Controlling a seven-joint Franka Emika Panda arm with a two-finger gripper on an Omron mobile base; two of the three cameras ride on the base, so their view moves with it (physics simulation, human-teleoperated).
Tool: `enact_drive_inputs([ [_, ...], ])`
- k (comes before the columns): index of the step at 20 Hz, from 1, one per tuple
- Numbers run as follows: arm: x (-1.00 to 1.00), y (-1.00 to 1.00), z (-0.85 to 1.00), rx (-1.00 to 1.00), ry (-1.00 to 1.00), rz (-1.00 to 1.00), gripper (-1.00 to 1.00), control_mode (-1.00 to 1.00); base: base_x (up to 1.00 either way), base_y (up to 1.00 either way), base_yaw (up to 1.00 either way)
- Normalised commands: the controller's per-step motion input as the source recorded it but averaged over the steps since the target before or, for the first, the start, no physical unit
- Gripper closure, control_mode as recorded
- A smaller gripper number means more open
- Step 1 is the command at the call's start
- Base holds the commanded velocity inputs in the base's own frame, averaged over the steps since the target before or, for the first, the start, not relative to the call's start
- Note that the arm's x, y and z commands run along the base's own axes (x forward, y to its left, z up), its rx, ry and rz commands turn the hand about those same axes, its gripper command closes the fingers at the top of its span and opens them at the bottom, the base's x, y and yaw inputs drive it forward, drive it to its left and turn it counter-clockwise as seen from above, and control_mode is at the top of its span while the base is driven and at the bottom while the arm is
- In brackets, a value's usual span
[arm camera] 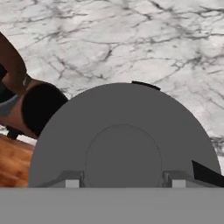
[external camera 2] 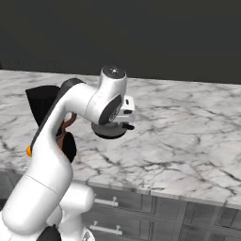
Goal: Open the blender lid, put the orange in the blender, close the lid, and start the blender.
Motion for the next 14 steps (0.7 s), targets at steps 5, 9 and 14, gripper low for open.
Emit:
enact_drive_inputs([
  [5, 0.29, -0.17, -0.71, 0.0, 0.25, 0.0, 1.0, -1.0, 0.0, 0.0, 0.0],
  [9, 0.23, -0.15, -0.62, 0.0, 0.18, 0.0, 1.0, -1.0, 0.0, 0.0, 0.0],
  [14, 0.13, -0.12, -0.54, 0.0, 0.04, 0.0, 1.0, -1.0, 0.0, 0.0, 0.0],
])
